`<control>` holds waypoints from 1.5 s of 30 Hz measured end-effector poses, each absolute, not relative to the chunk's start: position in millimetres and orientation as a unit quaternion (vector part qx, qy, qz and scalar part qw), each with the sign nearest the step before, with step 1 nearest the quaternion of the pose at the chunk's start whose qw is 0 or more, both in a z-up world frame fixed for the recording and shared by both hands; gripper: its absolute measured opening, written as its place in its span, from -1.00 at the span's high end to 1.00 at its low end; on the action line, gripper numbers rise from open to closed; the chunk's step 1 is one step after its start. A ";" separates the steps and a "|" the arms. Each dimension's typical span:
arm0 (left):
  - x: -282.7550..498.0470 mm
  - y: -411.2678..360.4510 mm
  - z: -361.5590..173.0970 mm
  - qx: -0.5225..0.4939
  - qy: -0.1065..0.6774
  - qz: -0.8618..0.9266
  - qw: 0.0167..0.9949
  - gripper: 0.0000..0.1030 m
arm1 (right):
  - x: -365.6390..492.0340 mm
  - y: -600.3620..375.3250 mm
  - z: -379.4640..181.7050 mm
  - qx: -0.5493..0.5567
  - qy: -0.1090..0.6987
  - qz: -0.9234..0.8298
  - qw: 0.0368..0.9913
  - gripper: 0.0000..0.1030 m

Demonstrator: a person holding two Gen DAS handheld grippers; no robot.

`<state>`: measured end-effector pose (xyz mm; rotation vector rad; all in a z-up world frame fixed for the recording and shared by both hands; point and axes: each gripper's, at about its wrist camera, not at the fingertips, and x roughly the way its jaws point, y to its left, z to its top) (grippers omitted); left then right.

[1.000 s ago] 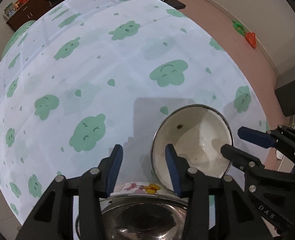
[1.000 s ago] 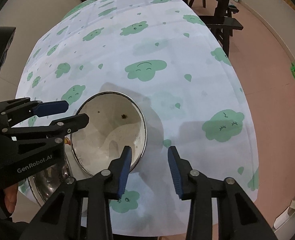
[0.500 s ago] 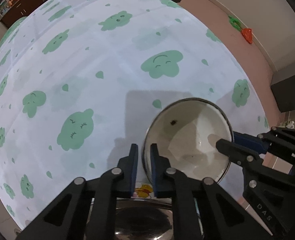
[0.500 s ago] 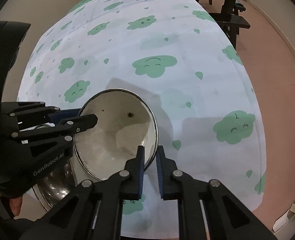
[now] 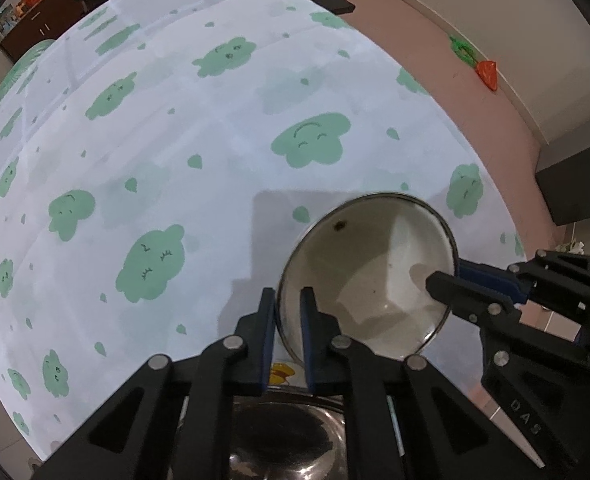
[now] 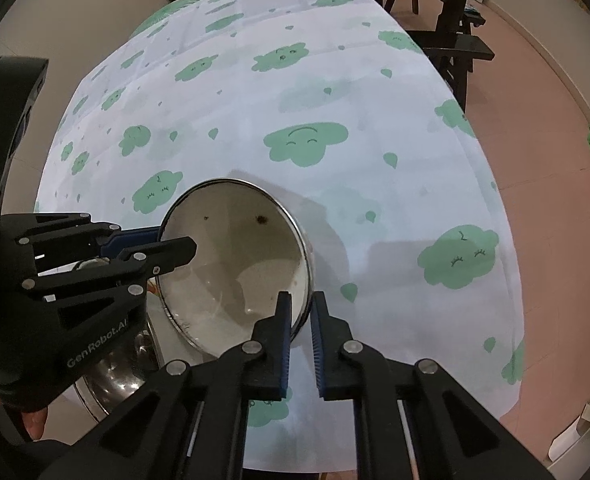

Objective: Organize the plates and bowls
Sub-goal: 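Close both tools on the white enamel bowl's rim and lift it, then carry the white enamel bowl with both tools over the small steel bowl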

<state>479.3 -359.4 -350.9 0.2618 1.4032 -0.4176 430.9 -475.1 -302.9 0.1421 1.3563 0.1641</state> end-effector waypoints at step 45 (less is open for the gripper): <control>449.5 -316.5 -272.3 0.098 0.590 -0.179 0.781 0.82 | 413.6 -441.3 -226.5 0.040 0.586 0.097 0.804 0.79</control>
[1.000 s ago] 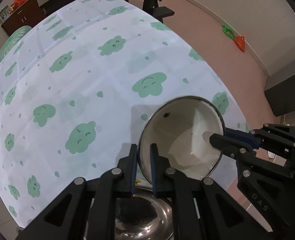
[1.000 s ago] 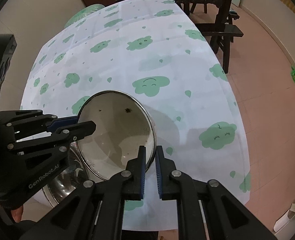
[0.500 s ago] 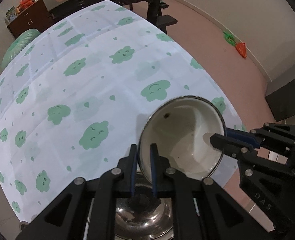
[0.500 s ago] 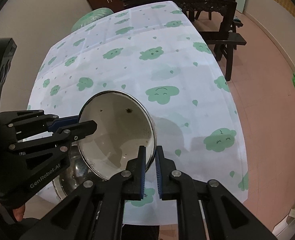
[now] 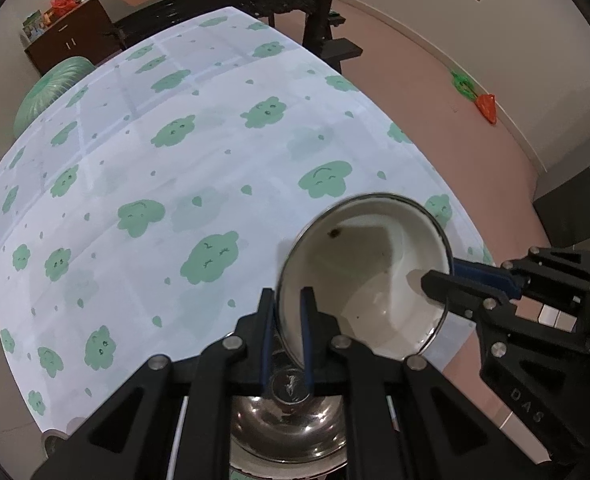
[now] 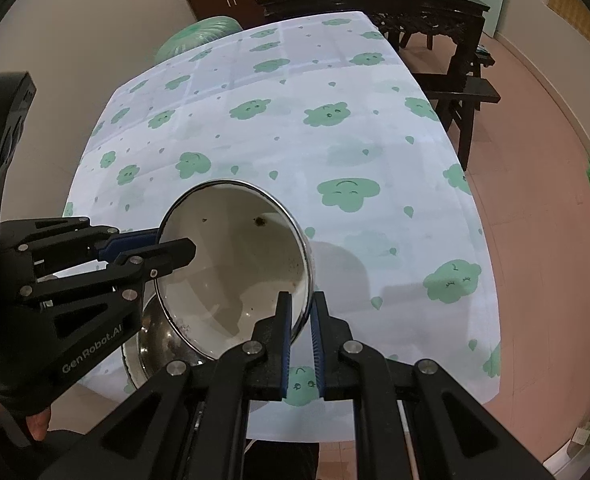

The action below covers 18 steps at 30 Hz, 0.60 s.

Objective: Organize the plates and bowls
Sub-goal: 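Carry the white enamel bowl with both tools over the small steel bowl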

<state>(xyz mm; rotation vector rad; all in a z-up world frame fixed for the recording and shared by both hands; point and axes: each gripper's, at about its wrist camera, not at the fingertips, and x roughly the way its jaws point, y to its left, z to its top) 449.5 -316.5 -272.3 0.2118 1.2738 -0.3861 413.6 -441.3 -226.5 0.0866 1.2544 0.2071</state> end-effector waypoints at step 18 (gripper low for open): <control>438.1 -297.8 -263.7 0.095 0.584 -0.172 0.788 0.82 | 403.1 -421.5 -219.2 0.031 0.584 0.104 0.804 0.79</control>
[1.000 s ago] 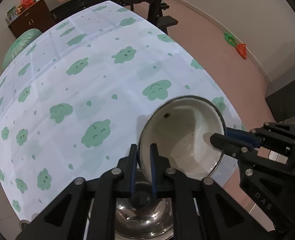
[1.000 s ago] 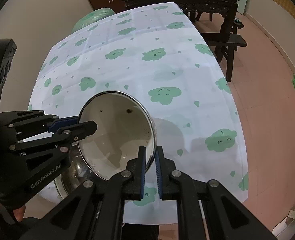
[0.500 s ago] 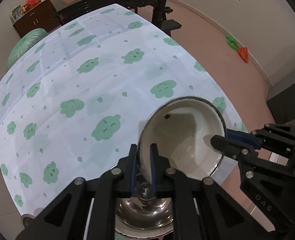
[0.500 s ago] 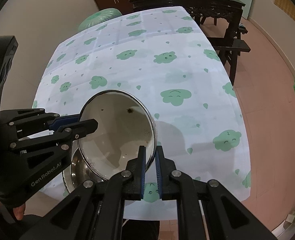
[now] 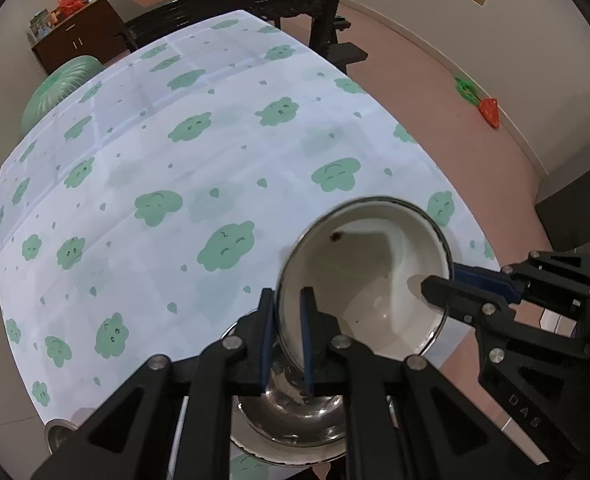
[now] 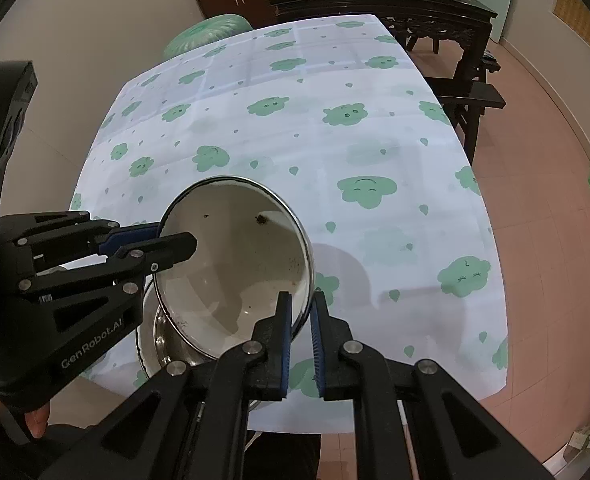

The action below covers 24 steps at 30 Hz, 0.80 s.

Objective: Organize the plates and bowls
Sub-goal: 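Carry the white enamel bowl with both tools over the small steel bowl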

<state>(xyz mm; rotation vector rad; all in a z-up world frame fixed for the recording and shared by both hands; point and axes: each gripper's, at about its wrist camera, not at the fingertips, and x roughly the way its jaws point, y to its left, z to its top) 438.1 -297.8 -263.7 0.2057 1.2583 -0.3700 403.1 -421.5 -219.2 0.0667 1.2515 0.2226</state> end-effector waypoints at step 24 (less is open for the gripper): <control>422.6 -272.4 -260.3 0.089 0.584 -0.163 0.790 0.82 | 389.7 -396.9 -214.6 0.025 0.587 0.118 0.801 0.79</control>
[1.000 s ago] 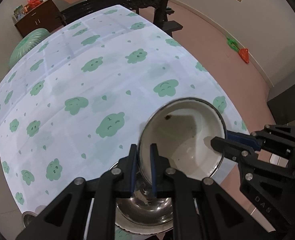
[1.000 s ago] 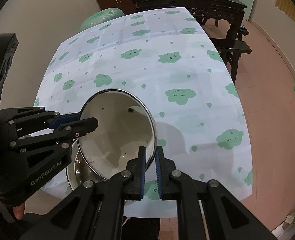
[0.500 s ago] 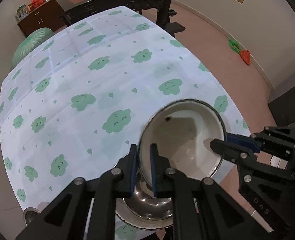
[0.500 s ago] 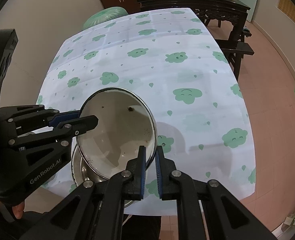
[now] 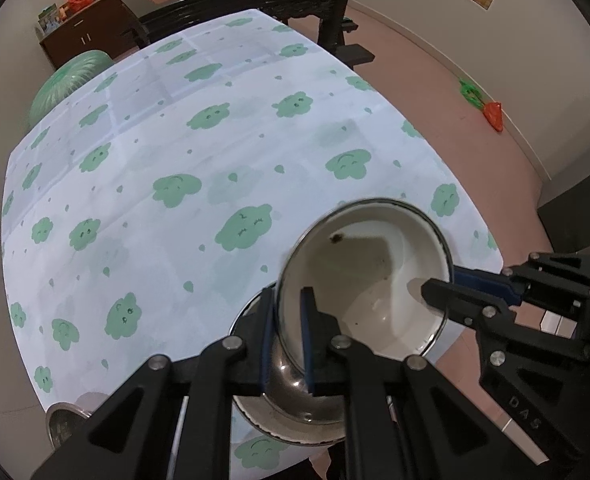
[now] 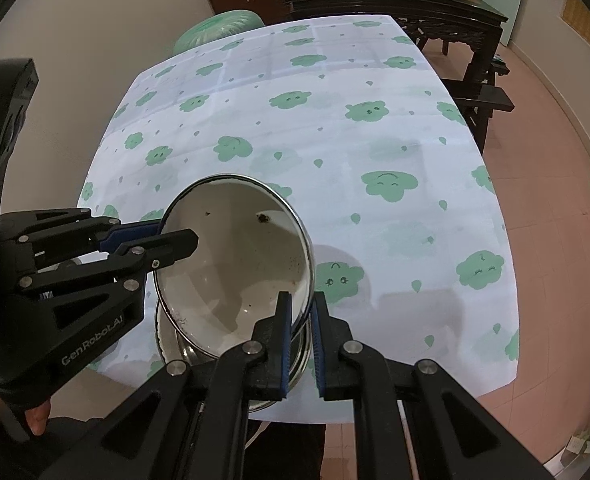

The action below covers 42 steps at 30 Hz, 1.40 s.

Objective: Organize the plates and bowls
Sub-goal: 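Carry the white enamel bowl with both tools over the small steel bowl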

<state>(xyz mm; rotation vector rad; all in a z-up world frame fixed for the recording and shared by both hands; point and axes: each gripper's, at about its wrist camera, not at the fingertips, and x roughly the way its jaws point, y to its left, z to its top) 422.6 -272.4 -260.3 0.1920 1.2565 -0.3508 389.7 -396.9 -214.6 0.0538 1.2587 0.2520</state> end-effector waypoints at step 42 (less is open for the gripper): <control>378.0 -248.3 -275.4 0.096 0.600 -0.152 0.779 0.82 | 351.1 -368.2 -227.6 0.015 0.603 0.130 0.787 0.79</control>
